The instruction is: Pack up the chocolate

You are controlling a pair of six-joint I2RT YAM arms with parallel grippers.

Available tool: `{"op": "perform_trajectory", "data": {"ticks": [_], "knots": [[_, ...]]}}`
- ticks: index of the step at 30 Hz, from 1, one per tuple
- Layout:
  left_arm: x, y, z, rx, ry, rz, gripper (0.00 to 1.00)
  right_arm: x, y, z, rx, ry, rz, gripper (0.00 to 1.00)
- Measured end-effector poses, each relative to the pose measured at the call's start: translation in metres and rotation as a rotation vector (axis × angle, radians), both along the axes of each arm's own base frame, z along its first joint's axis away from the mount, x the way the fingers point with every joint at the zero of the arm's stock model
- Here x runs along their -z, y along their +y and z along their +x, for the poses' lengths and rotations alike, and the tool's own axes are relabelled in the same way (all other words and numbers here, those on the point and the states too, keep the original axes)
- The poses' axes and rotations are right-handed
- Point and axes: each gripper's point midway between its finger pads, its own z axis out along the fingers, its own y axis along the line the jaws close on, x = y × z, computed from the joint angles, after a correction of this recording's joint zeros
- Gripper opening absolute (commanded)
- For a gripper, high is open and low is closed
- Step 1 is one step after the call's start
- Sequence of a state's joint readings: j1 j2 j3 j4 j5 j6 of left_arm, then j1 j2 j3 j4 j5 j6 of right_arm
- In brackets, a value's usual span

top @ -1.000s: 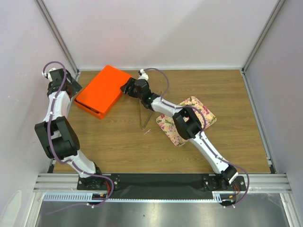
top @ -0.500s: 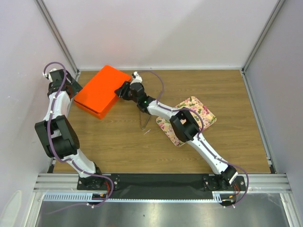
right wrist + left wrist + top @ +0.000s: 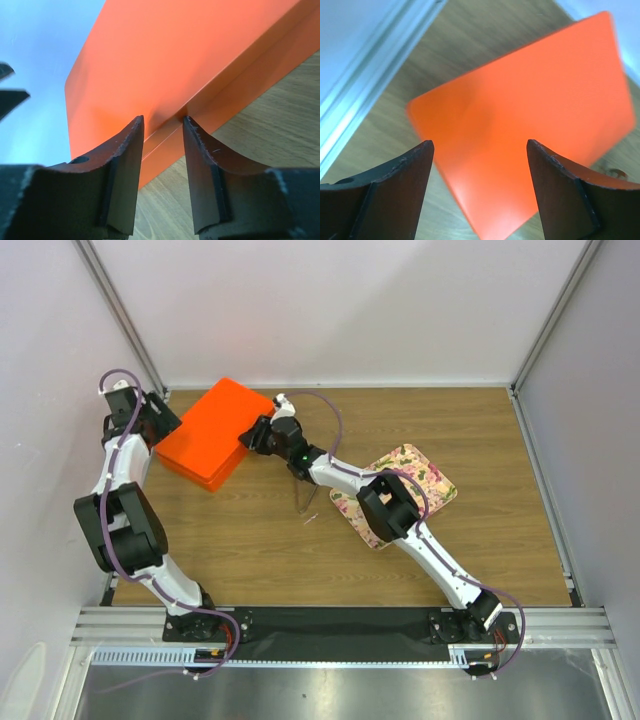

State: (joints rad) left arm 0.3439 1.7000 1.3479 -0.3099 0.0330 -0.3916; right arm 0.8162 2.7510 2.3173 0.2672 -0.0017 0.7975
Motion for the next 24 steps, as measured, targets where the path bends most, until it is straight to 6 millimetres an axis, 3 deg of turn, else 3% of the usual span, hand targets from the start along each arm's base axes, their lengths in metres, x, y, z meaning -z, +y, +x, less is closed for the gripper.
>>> {"op": "perform_trajectory", "data": {"ticks": [9, 14, 19, 24], "knots": [[-0.007, -0.036, 0.024, 0.200, -0.097, -0.075, 0.78, 0.008, 0.002, -0.010, -0.065, -0.035, -0.012, 0.47], [0.007, -0.053, 0.035, 0.261, -0.082, -0.101, 0.77, 0.007, 0.004, -0.016, -0.098, -0.041, -0.019, 0.46], [0.040, -0.041, 0.027, 0.182, 0.037, -0.082, 0.77, 0.008, 0.000, -0.025, -0.125, -0.034, -0.042, 0.46], [0.055, -0.017, 0.019, 0.070, 0.126, -0.014, 0.77, 0.003, -0.006, -0.037, -0.150, -0.042, -0.061, 0.46]]}}
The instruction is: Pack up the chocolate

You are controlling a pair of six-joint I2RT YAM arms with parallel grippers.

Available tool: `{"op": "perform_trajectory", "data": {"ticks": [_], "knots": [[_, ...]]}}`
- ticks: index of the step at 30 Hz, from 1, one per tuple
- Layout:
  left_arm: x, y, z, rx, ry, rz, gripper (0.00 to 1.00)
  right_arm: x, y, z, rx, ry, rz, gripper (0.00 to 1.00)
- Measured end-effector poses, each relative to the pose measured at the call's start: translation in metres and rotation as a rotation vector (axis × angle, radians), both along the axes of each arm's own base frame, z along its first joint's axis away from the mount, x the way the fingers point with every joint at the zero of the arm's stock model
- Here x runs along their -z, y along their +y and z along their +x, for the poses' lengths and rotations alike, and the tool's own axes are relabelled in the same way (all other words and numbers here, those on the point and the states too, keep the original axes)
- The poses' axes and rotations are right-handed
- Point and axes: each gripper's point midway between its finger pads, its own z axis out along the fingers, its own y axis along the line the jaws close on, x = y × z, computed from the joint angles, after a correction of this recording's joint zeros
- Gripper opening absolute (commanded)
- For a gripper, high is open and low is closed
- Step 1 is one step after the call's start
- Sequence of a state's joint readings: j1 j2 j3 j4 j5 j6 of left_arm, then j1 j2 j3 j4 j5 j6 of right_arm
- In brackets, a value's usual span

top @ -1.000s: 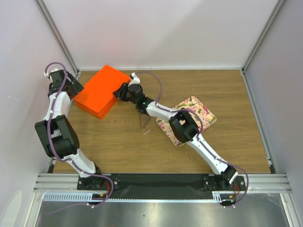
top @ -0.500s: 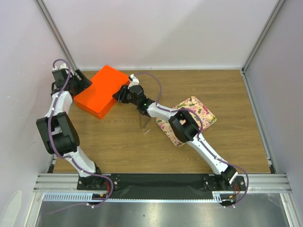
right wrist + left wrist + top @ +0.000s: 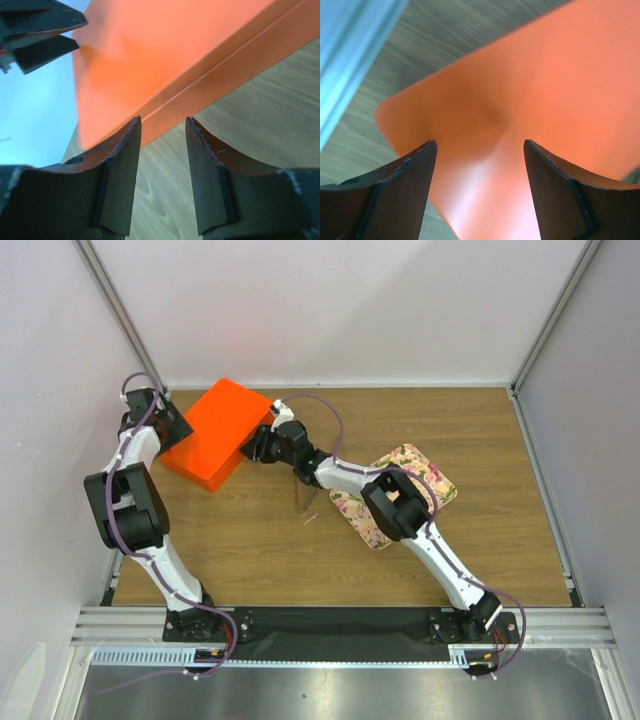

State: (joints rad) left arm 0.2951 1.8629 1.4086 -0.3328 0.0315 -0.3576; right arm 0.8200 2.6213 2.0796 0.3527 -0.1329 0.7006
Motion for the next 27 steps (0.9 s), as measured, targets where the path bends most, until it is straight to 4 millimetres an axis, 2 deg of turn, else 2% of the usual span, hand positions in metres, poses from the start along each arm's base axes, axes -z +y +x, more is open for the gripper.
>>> {"op": "perform_trajectory", "data": {"ticks": [4, 10, 15, 19, 21, 24, 25, 27], "knots": [[0.005, 0.014, -0.008, -0.063, 0.052, 0.053, 0.75, -0.013, -0.006, -0.007, -0.013, -0.024, -0.004, 0.46], [0.006, 0.022, -0.012, -0.096, 0.073, 0.083, 0.75, -0.040, -0.013, -0.008, -0.013, -0.062, 0.028, 0.46], [0.005, 0.022, -0.014, -0.098, 0.084, 0.083, 0.76, -0.044, -0.022, -0.008, -0.017, -0.068, 0.028, 0.46], [0.000, 0.019, -0.014, -0.084, 0.092, 0.068, 0.74, -0.046, -0.037, -0.007, -0.018, -0.070, 0.005, 0.46], [-0.011, 0.014, -0.005, -0.057, 0.057, 0.046, 0.68, -0.053, -0.049, -0.009, -0.019, -0.073, -0.006, 0.45], [-0.030, 0.001, 0.013, 0.008, -0.032, -0.001, 0.41, -0.070, -0.069, -0.014, -0.019, -0.093, -0.016, 0.44], [-0.036, -0.004, 0.018, 0.035, -0.061, -0.018, 0.28, -0.079, -0.077, -0.018, -0.020, -0.105, -0.016, 0.44], [-0.044, -0.012, 0.027, 0.076, -0.107, -0.036, 0.17, -0.098, -0.092, -0.024, -0.013, -0.133, -0.010, 0.42]]}}
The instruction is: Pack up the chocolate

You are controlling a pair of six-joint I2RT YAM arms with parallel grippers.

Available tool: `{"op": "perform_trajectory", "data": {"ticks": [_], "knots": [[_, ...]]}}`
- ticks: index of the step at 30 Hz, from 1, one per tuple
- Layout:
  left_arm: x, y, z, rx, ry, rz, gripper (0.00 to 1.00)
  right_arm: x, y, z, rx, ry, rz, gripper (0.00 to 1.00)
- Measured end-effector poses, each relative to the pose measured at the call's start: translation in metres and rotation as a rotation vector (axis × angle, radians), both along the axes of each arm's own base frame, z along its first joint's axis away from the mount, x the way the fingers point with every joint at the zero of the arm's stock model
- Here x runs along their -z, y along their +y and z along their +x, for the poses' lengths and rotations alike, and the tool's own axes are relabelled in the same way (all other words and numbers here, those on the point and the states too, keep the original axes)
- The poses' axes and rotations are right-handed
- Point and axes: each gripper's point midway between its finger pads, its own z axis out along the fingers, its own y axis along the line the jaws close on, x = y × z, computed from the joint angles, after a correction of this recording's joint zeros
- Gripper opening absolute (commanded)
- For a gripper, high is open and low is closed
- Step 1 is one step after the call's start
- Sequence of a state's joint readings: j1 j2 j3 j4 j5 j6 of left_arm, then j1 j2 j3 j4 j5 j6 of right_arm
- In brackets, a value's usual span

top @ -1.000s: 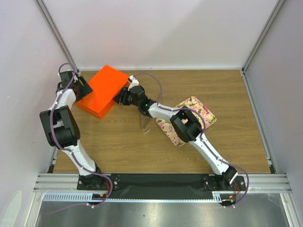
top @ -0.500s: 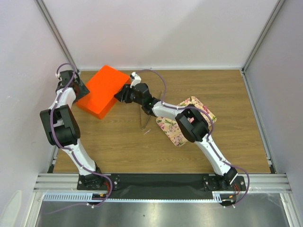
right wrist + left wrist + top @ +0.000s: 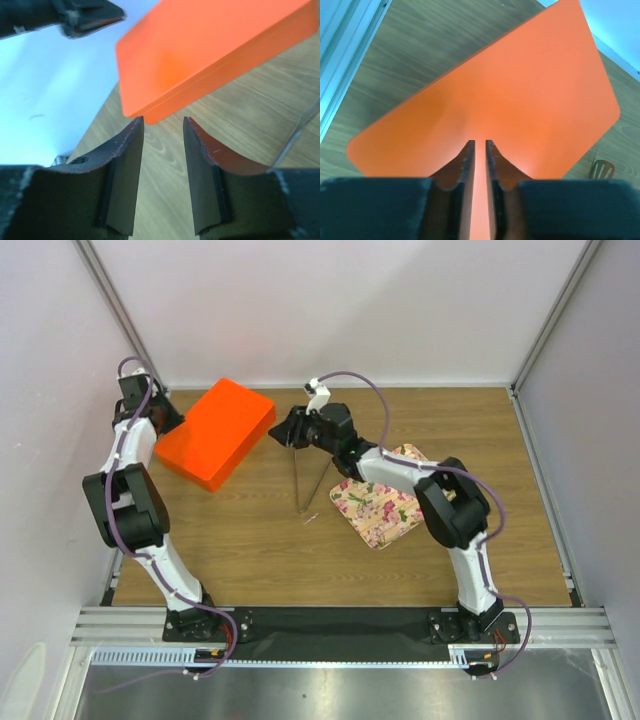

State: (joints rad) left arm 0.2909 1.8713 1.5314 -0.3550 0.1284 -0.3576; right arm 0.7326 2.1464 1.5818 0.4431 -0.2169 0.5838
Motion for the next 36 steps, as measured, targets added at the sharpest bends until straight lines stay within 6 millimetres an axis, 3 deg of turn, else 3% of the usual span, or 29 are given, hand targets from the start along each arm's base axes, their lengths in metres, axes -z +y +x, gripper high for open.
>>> {"op": "perform_trajectory", "data": {"ticks": [4, 7, 15, 24, 32, 36], "knots": [[-0.003, -0.001, 0.005, 0.020, -0.022, 0.018, 0.00, -0.035, -0.019, -0.015, 0.001, -0.060, 0.027, 0.41], [0.004, 0.003, 0.008, 0.040, -0.017, 0.050, 0.00, -0.048, -0.026, -0.023, -0.006, -0.091, 0.038, 0.41], [0.056, 0.023, 0.002, -0.004, 0.095, 0.084, 0.00, -0.040, -0.028, -0.028, -0.020, -0.095, 0.018, 0.40], [0.053, 0.037, -0.002, -0.062, 0.121, 0.143, 0.00, -0.037, -0.029, -0.033, -0.032, -0.111, -0.006, 0.39], [0.029, 0.031, 0.008, -0.035, 0.046, 0.144, 0.00, -0.049, -0.029, -0.038, -0.038, -0.145, -0.009, 0.38], [0.042, 0.033, 0.013, -0.048, 0.075, 0.156, 0.00, -0.044, -0.032, -0.038, -0.032, -0.146, -0.026, 0.37]]}}
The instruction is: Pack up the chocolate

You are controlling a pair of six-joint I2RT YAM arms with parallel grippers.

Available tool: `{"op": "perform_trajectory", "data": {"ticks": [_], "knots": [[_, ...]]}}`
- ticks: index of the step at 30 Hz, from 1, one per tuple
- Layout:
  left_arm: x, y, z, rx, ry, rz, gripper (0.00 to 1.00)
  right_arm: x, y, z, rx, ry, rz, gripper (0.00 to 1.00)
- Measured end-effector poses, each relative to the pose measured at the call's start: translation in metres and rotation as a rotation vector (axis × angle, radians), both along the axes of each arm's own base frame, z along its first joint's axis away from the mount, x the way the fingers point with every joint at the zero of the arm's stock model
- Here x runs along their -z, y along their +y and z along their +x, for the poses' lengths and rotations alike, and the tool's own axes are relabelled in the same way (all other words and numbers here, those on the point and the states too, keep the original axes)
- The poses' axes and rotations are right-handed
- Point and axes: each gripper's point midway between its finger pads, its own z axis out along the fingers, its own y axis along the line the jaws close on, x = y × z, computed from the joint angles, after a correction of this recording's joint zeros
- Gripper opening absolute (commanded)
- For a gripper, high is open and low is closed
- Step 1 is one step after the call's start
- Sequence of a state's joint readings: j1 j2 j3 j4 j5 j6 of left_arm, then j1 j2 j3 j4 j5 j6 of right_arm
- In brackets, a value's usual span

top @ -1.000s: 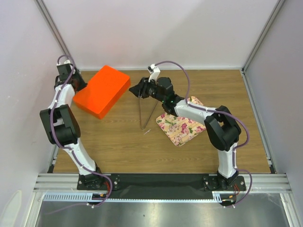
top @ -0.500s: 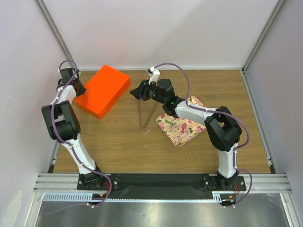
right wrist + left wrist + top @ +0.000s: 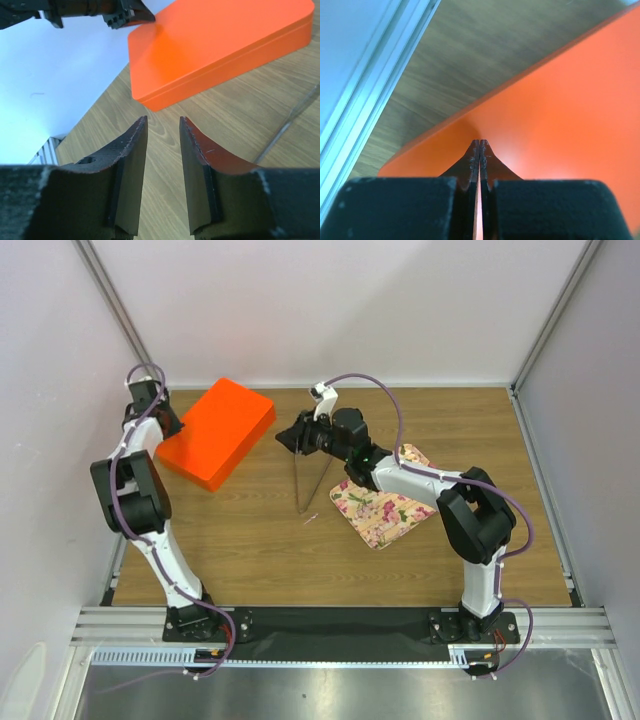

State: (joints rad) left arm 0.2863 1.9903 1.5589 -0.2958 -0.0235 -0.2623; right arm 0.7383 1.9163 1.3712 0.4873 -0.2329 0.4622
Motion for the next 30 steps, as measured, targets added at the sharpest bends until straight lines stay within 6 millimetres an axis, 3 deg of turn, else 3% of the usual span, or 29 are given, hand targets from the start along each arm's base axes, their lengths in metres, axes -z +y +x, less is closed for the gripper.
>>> {"op": "perform_trajectory", "data": {"ticks": [3, 7, 12, 15, 21, 23, 27, 30], "knots": [[0.021, 0.005, 0.003, -0.025, 0.033, 0.016, 0.00, 0.007, -0.002, 0.000, 0.006, 0.006, -0.020, 0.37], [0.018, 0.008, 0.003, -0.056, 0.048, 0.057, 0.00, 0.009, -0.002, 0.000, 0.007, 0.006, -0.026, 0.36], [0.015, -0.003, 0.000, -0.036, 0.073, 0.050, 0.00, 0.006, 0.001, -0.004, 0.003, -0.006, -0.031, 0.36], [-0.003, -0.026, 0.009, 0.035, 0.013, 0.005, 0.00, 0.003, 0.003, -0.008, -0.005, -0.013, -0.030, 0.36], [-0.067, -0.094, 0.047, 0.213, -0.222, -0.059, 0.00, 0.008, -0.002, -0.015, -0.006, -0.006, -0.047, 0.34], [-0.075, -0.113, 0.059, 0.258, -0.263, -0.077, 0.00, 0.011, -0.006, -0.018, -0.003, -0.002, -0.056, 0.34], [-0.070, -0.133, 0.087, 0.288, -0.303, -0.126, 0.00, 0.017, -0.015, -0.024, 0.009, 0.002, -0.076, 0.33], [-0.039, -0.133, 0.097, 0.268, -0.261, -0.155, 0.00, 0.019, -0.018, -0.024, 0.015, 0.003, -0.083, 0.33]]}}
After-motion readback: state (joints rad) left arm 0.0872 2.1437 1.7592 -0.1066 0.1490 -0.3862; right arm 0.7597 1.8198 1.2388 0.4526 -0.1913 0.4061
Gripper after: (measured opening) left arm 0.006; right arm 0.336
